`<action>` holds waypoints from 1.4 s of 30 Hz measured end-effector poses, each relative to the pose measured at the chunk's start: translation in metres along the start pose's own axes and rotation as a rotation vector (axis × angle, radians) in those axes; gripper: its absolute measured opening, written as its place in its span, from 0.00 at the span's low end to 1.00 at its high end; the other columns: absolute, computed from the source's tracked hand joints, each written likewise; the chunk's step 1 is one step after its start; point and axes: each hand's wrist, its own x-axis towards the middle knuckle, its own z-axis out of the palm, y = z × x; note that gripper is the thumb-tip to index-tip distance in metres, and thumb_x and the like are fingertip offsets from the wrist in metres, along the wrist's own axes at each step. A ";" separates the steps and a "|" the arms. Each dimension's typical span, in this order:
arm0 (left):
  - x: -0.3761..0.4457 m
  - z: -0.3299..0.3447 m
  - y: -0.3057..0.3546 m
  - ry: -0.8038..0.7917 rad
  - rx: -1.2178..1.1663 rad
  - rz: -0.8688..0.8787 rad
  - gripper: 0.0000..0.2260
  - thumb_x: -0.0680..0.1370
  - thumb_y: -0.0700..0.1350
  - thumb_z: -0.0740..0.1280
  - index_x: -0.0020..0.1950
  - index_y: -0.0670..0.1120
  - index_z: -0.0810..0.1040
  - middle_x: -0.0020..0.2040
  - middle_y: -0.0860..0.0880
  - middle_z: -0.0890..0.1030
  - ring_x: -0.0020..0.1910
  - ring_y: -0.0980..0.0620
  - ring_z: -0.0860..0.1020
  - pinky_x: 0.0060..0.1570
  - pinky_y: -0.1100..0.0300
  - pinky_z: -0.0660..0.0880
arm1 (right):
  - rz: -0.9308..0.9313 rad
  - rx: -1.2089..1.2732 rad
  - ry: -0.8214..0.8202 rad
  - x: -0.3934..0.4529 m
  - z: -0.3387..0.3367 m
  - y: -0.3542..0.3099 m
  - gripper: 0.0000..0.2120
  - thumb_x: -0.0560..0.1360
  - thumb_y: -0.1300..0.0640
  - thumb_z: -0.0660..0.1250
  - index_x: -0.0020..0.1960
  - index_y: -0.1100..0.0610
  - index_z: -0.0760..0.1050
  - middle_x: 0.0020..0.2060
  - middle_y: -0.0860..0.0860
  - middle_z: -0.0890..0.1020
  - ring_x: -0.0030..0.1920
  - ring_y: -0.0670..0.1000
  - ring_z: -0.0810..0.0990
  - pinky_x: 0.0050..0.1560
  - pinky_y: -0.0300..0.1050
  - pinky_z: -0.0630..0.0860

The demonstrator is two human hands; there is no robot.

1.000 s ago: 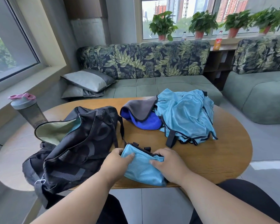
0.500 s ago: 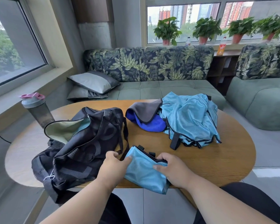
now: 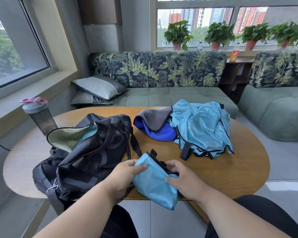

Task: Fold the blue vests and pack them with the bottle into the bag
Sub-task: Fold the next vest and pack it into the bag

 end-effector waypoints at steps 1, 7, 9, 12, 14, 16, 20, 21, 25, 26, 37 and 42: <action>-0.002 0.001 0.002 -0.025 -0.027 0.028 0.11 0.76 0.42 0.78 0.55 0.40 0.84 0.56 0.35 0.86 0.52 0.40 0.85 0.59 0.43 0.79 | 0.008 0.005 -0.019 -0.001 -0.002 -0.002 0.30 0.72 0.50 0.75 0.71 0.38 0.71 0.56 0.46 0.83 0.55 0.46 0.84 0.63 0.52 0.81; -0.018 0.007 0.020 -0.198 0.002 0.176 0.09 0.68 0.46 0.81 0.46 0.47 0.86 0.49 0.39 0.84 0.48 0.41 0.80 0.53 0.46 0.75 | 0.012 0.232 -0.252 -0.011 -0.006 -0.020 0.31 0.73 0.57 0.77 0.73 0.45 0.73 0.63 0.57 0.82 0.64 0.58 0.82 0.68 0.57 0.78; -0.023 0.009 0.025 -0.228 0.019 0.202 0.12 0.68 0.47 0.81 0.47 0.46 0.85 0.48 0.39 0.83 0.48 0.41 0.79 0.51 0.47 0.73 | 0.024 0.334 -0.306 -0.017 -0.004 -0.028 0.25 0.73 0.59 0.77 0.68 0.52 0.77 0.59 0.53 0.86 0.60 0.53 0.84 0.63 0.51 0.80; -0.029 0.012 0.030 -0.262 0.049 0.227 0.13 0.68 0.46 0.81 0.49 0.44 0.85 0.49 0.39 0.83 0.49 0.40 0.79 0.53 0.45 0.73 | 0.040 0.379 -0.263 -0.021 0.001 -0.032 0.27 0.69 0.57 0.81 0.66 0.55 0.77 0.60 0.54 0.85 0.60 0.54 0.85 0.67 0.56 0.79; -0.033 0.012 0.032 -0.270 0.055 0.230 0.13 0.68 0.46 0.80 0.49 0.44 0.85 0.49 0.39 0.83 0.49 0.40 0.79 0.54 0.44 0.73 | 0.064 0.425 -0.242 -0.022 0.004 -0.029 0.34 0.68 0.55 0.83 0.70 0.56 0.74 0.64 0.58 0.83 0.65 0.59 0.82 0.71 0.63 0.75; -0.035 0.011 0.033 -0.271 0.035 0.226 0.13 0.68 0.45 0.81 0.49 0.44 0.85 0.49 0.39 0.83 0.50 0.40 0.79 0.55 0.44 0.73 | 0.052 0.481 -0.252 -0.024 0.005 -0.030 0.32 0.70 0.58 0.80 0.71 0.57 0.74 0.64 0.59 0.83 0.65 0.60 0.82 0.69 0.60 0.77; -0.040 0.006 0.034 -0.293 -0.054 0.196 0.13 0.68 0.43 0.80 0.49 0.43 0.84 0.50 0.37 0.82 0.50 0.40 0.79 0.55 0.46 0.75 | 0.048 0.557 -0.293 -0.032 0.010 -0.042 0.28 0.73 0.62 0.75 0.72 0.59 0.74 0.64 0.60 0.83 0.64 0.60 0.82 0.64 0.55 0.79; -0.042 0.005 0.035 -0.304 -0.077 0.189 0.13 0.68 0.42 0.80 0.50 0.43 0.84 0.51 0.36 0.82 0.50 0.39 0.80 0.55 0.46 0.76 | 0.057 0.561 -0.300 -0.034 0.011 -0.045 0.27 0.74 0.61 0.75 0.72 0.59 0.75 0.65 0.62 0.82 0.64 0.62 0.82 0.66 0.57 0.79; -0.057 0.000 0.043 -0.274 -0.095 0.245 0.13 0.77 0.37 0.75 0.61 0.39 0.83 0.56 0.38 0.85 0.54 0.42 0.83 0.57 0.49 0.81 | 0.104 0.581 -0.265 -0.042 0.017 -0.054 0.26 0.74 0.57 0.74 0.70 0.63 0.76 0.64 0.64 0.83 0.65 0.65 0.82 0.68 0.61 0.77; -0.060 -0.004 0.047 -0.202 -0.016 0.300 0.14 0.77 0.38 0.75 0.62 0.42 0.83 0.54 0.42 0.86 0.53 0.45 0.83 0.54 0.54 0.82 | 0.105 0.600 -0.257 -0.044 0.018 -0.055 0.26 0.74 0.57 0.74 0.70 0.63 0.76 0.63 0.64 0.83 0.63 0.64 0.83 0.65 0.60 0.79; -0.079 -0.113 0.081 0.753 0.791 0.616 0.19 0.74 0.55 0.75 0.64 0.58 0.78 0.57 0.58 0.81 0.59 0.56 0.77 0.65 0.54 0.75 | 0.134 0.775 -0.049 -0.050 0.025 -0.080 0.26 0.73 0.56 0.77 0.69 0.61 0.78 0.60 0.63 0.85 0.60 0.66 0.84 0.62 0.63 0.80; -0.070 -0.125 0.064 0.667 0.977 0.347 0.09 0.79 0.57 0.70 0.58 0.59 0.81 0.53 0.56 0.86 0.58 0.46 0.81 0.62 0.49 0.76 | 0.111 0.863 0.056 -0.054 0.022 -0.096 0.23 0.76 0.56 0.70 0.70 0.61 0.78 0.60 0.63 0.85 0.60 0.65 0.85 0.59 0.60 0.82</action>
